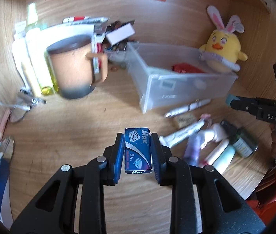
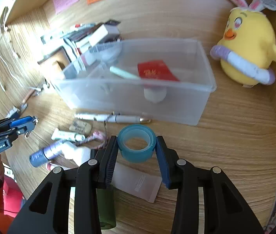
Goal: Organize objects
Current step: 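Carry the staple box toward the clear box while right grasps and carries the teal tape roll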
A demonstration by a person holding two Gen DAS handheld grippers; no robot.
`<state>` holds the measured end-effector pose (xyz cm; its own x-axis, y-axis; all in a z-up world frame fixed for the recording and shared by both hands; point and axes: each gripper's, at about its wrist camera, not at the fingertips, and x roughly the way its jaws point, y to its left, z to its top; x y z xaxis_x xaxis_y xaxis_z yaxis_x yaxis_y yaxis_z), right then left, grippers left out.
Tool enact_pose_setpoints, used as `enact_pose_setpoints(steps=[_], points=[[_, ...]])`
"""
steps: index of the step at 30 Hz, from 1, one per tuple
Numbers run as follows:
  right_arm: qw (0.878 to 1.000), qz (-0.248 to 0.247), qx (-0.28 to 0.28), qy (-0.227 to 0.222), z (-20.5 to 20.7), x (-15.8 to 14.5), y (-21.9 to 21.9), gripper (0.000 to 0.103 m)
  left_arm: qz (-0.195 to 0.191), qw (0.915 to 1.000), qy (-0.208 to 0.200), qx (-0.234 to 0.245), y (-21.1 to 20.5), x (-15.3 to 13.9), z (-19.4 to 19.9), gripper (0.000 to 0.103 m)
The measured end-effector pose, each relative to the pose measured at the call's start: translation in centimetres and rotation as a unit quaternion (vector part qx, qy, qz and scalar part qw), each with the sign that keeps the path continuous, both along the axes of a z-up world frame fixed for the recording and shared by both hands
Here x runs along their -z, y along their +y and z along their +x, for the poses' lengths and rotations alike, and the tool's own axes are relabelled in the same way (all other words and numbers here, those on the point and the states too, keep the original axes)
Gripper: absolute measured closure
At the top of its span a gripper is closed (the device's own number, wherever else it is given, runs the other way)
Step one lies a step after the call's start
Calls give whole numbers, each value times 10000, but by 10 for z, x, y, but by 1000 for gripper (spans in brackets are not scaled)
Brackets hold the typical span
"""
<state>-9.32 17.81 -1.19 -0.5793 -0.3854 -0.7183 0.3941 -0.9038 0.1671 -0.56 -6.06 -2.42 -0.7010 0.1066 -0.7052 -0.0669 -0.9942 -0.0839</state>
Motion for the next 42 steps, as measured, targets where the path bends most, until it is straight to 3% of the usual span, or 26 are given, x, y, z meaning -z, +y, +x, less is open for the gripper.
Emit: enact_pose_setpoints(steps=[12,23,28,32,42], points=[[9966,-199,86,799,1,-47,5,67,183,9969,748,151,24,-46,-25,76],[9944,-381,378,910,-33,-64,9,67,289,9951,924,216,32,-62,-66,76],[9948,-286,459,862,-53,-61,6,67,394,9961,736,270,36,-62,-95,76],[9957,-422,493,669,-67,-50,7,67,201,9973,620,351,47,-58,-115,76],[9984,-203,444,290,-88,-22,-4,67,132,9987,266,406,53,-31,-143,76]])
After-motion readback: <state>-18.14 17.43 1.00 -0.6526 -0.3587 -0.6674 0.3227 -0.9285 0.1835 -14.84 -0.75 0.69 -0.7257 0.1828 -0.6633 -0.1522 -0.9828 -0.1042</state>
